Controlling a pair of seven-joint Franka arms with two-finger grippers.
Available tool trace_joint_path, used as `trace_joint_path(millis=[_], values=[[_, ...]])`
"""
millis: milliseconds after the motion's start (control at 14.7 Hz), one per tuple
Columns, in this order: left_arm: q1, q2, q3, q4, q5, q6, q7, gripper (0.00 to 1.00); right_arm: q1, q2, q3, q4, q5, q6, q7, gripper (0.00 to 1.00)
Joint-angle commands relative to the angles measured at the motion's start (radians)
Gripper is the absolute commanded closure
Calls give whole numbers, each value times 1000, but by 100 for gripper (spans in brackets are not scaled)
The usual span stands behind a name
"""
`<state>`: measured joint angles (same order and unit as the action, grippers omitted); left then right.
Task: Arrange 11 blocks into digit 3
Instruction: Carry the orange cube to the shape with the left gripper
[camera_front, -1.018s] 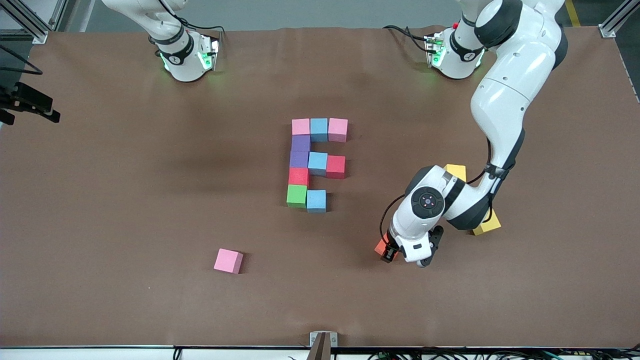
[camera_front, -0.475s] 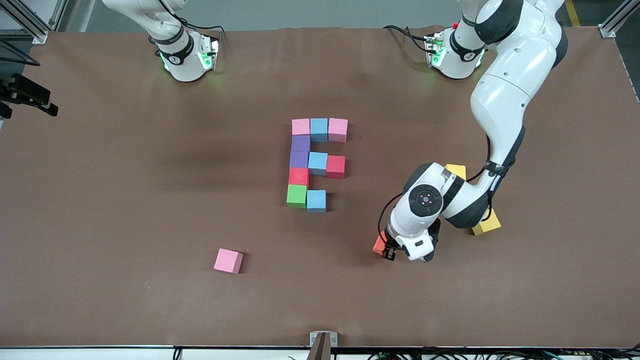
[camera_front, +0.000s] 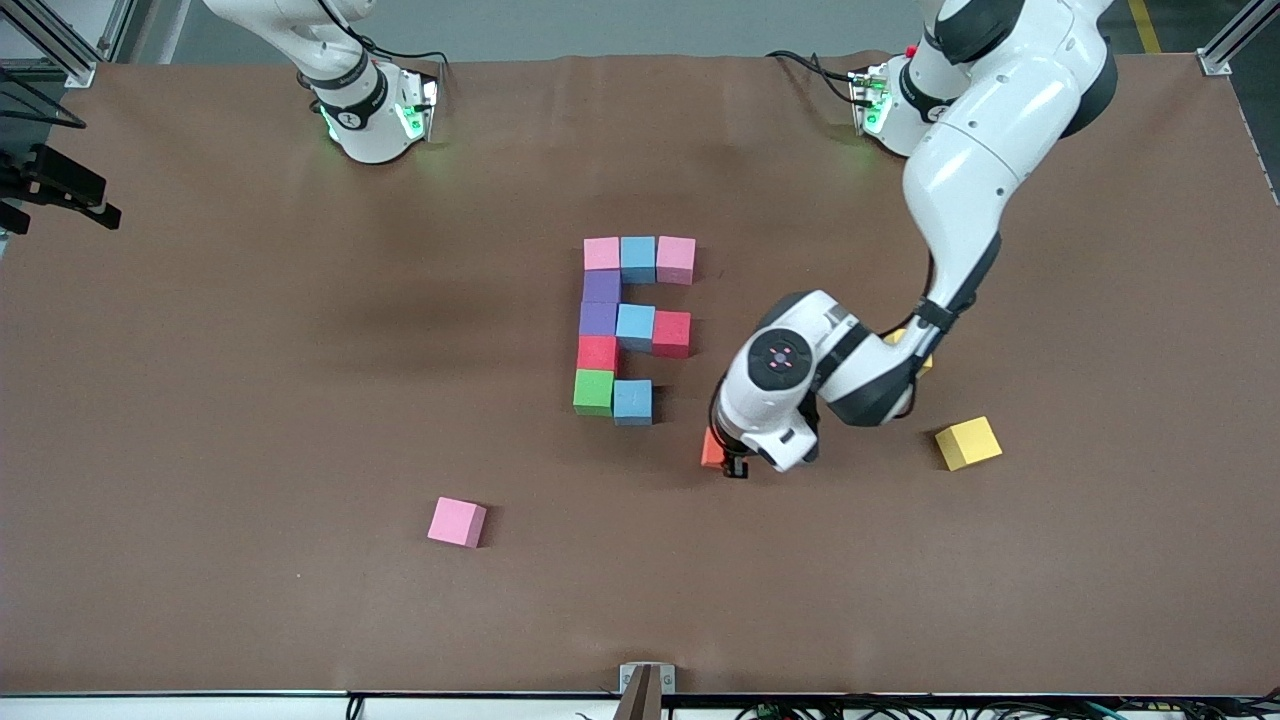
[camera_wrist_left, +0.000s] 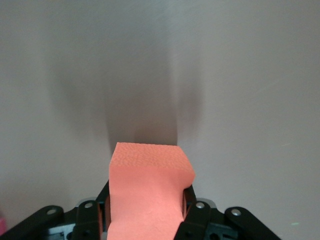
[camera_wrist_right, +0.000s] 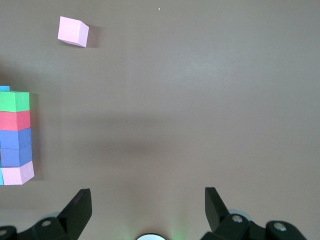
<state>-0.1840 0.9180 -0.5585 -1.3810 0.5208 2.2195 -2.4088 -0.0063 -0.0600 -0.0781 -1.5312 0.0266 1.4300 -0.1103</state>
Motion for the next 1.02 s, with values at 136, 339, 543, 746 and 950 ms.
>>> trace_joint_path(millis=[136, 339, 543, 746, 950], values=[[-69, -42, 9, -41, -16, -21, -168, 75, -3, -37, 4, -43, 7, 17, 12, 0], [-101, -30, 11, -33, -21, -21, -211, 75, -1, -40, 8, -41, 6, 7, 14, 0], [-117, -19, 15, -7, -42, -20, -214, 75, -4, -38, 0, -32, 7, -25, 15, 0], [-126, -11, 18, 0, -42, -18, -216, 75, -3, -38, 1, -21, 7, -39, 15, 0], [-134, -5, 23, 0, -39, -17, -234, 75, -3, -38, 3, -15, 7, -49, 20, 0]])
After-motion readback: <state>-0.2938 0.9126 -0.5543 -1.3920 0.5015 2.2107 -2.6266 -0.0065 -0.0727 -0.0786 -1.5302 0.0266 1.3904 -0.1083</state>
